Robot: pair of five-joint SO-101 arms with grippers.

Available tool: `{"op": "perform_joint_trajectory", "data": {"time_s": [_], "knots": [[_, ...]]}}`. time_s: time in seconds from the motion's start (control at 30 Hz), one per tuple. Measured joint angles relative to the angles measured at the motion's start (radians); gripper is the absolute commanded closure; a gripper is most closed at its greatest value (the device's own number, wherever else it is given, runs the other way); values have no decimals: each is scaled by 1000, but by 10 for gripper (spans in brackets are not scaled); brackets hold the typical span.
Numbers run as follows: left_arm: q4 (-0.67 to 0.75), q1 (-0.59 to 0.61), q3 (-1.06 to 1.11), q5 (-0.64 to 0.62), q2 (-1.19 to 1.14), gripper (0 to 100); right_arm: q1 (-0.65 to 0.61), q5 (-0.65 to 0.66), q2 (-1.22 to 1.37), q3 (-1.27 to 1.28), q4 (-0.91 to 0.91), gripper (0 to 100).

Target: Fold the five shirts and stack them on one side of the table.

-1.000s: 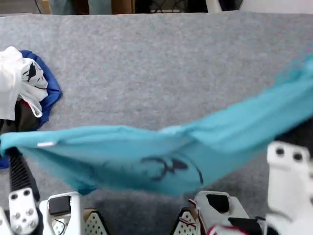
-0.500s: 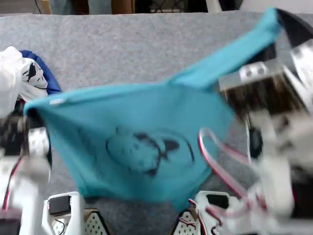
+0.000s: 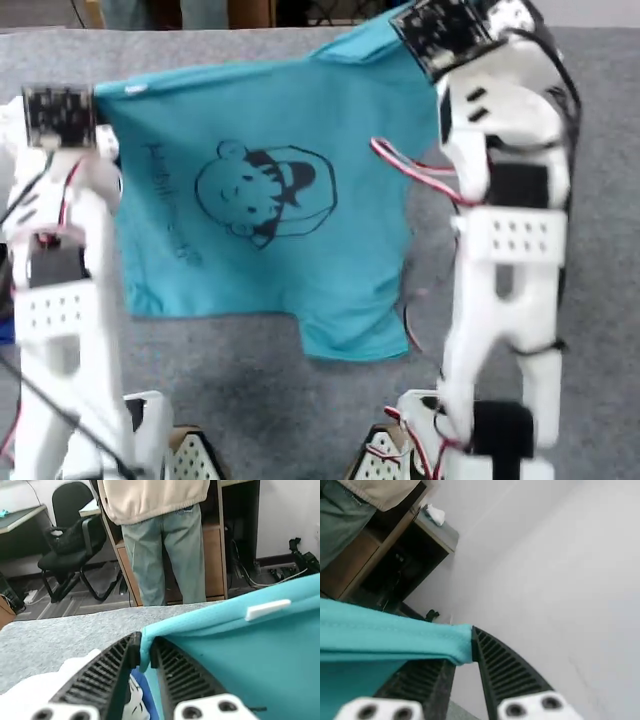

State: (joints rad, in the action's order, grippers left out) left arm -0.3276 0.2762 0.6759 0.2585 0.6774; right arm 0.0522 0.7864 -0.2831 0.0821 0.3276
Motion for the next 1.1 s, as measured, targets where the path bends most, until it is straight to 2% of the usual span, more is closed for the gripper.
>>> {"op": "perform_joint_trajectory", "data": {"time_s": [0.1, 0.23, 0.67, 0.93, 1.1], "knots": [[12, 0, -120, 0, -155, 971, -12, 0, 157, -91, -9, 985], [17, 0, -227, 0, -299, 971, -34, 0, 361, -288, 74, 985], [14, -8, -483, 0, -620, 971, -110, -41, 950, -1120, 334, 985], [-235, -8, -620, 0, -680, 971, -143, -41, 1237, -1499, 344, 985], [-282, -5, -626, 0, -680, 971, -144, -41, 1292, -1574, 433, 985]]}}
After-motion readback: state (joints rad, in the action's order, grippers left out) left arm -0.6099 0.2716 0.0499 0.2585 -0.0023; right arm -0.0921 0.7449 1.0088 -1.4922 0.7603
